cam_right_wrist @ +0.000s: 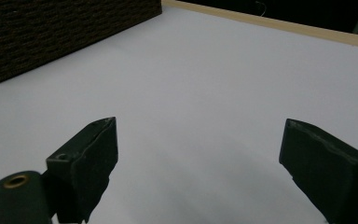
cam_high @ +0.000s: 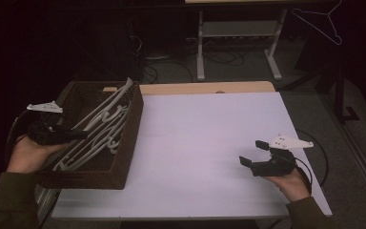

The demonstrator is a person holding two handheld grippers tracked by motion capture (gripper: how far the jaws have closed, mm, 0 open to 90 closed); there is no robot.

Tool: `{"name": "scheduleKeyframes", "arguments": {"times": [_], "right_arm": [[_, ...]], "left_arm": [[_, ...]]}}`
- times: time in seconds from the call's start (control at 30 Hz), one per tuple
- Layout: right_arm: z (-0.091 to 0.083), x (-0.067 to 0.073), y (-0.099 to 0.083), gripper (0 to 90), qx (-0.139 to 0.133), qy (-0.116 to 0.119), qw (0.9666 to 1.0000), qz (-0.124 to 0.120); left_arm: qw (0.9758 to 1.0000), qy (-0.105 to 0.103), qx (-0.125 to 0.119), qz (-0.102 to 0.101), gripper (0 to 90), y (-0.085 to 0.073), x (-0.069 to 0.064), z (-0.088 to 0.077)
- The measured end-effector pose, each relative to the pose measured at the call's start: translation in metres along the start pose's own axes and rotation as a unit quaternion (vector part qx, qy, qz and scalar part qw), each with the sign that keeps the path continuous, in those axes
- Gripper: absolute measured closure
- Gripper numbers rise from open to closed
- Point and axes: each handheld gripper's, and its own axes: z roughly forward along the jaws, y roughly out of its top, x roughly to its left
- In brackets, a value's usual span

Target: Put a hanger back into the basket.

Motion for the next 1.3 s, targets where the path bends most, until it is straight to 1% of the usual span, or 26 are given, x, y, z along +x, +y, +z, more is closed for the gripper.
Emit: {"name": "scheduleKeyframes", "arguments": {"times": [0.1,0.13,0.23,0.3,0.4,0.5,0.57,0.67,0.73,0.77,0.8,0.93,0.97,1.0,1.1,1.17,1.2,1.27,1.3], "right_arm": [[0.000,0.000,0.000,11.1,0.000,-0.001,1.0000,0.004],[0.000,0.000,0.000,11.1,0.000,-0.001,1.0000,0.004],[0.000,0.000,0.000,11.1,0.000,-0.001,1.0000,0.005],[0.000,0.000,0.000,11.1,0.001,-0.001,1.0000,0.006],[0.000,0.000,0.000,11.1,0.000,-0.002,1.0000,0.005],[-0.001,-0.001,0.000,11.1,-0.001,-0.002,1.0000,0.006],[0.000,-0.002,-0.001,11.1,-0.001,-0.003,1.0000,0.005],[0.000,-0.002,-0.001,11.1,0.000,-0.003,1.0000,0.007],[0.000,-0.002,-0.001,11.1,0.000,-0.004,1.0000,0.007],[0.000,-0.002,-0.001,11.1,0.000,-0.004,1.0000,0.007],[0.000,-0.002,-0.001,11.1,0.000,-0.004,1.0000,0.006],[0.000,-0.002,-0.001,11.1,0.002,-0.004,1.0000,0.008],[0.000,-0.002,-0.001,11.1,0.002,-0.005,1.0000,0.008],[0.001,-0.002,-0.001,11.1,0.002,-0.004,1.0000,0.008],[0.001,-0.002,-0.001,11.1,0.002,-0.004,1.0000,0.008],[0.001,-0.002,-0.001,11.1,0.002,-0.005,1.0000,0.008],[0.000,-0.002,-0.001,11.1,0.002,-0.005,1.0000,0.009],[0.000,-0.002,-0.001,11.1,-0.001,-0.005,1.0000,0.006],[0.000,-0.002,-0.001,11.1,-0.001,-0.005,1.0000,0.006]], "left_arm": [[1.0000,-0.006,0.000,-0.003,82.1,-0.003,0.000,0.001],[0.9999,-0.006,0.009,0.003,82.0,-0.003,0.000,0.001],[0.9997,0.000,0.021,0.011,82.1,-0.005,0.000,0.004],[0.9994,0.004,0.030,0.015,82.0,-0.005,0.002,0.005],[0.9992,0.008,0.036,0.017,82.0,-0.006,0.006,0.010],[0.9990,0.006,0.042,0.016,82.0,-0.007,0.012,0.015],[0.9990,0.002,0.044,0.010,82.0,-0.009,0.016,0.018],[0.9988,-0.004,0.047,0.009,82.0,-0.013,0.021,0.022],[0.9985,-0.002,0.055,0.007,82.0,-0.016,0.025,0.025],[0.9982,-0.001,0.060,0.009,82.0,-0.017,0.027,0.027],[0.9981,-0.002,0.061,0.005,82.0,-0.019,0.028,0.028],[0.9982,-0.010,0.060,0.001,82.0,-0.025,0.035,0.033],[0.9980,-0.010,0.062,0.004,81.9,-0.027,0.036,0.033],[0.9981,-0.010,0.061,-0.002,81.8,-0.029,0.037,0.035],[0.9971,-0.015,0.074,-0.007,81.2,-0.032,0.041,0.037],[0.9976,-0.012,0.068,-0.007,80.3,-0.031,0.041,0.036],[0.9978,-0.009,0.065,-0.012,78.7,-0.032,0.041,0.036],[0.9972,-0.005,0.074,-0.010,66.9,-0.032,0.043,0.036],[0.9976,-0.006,0.068,-0.012,65.1,-0.032,0.042,0.036]]}}
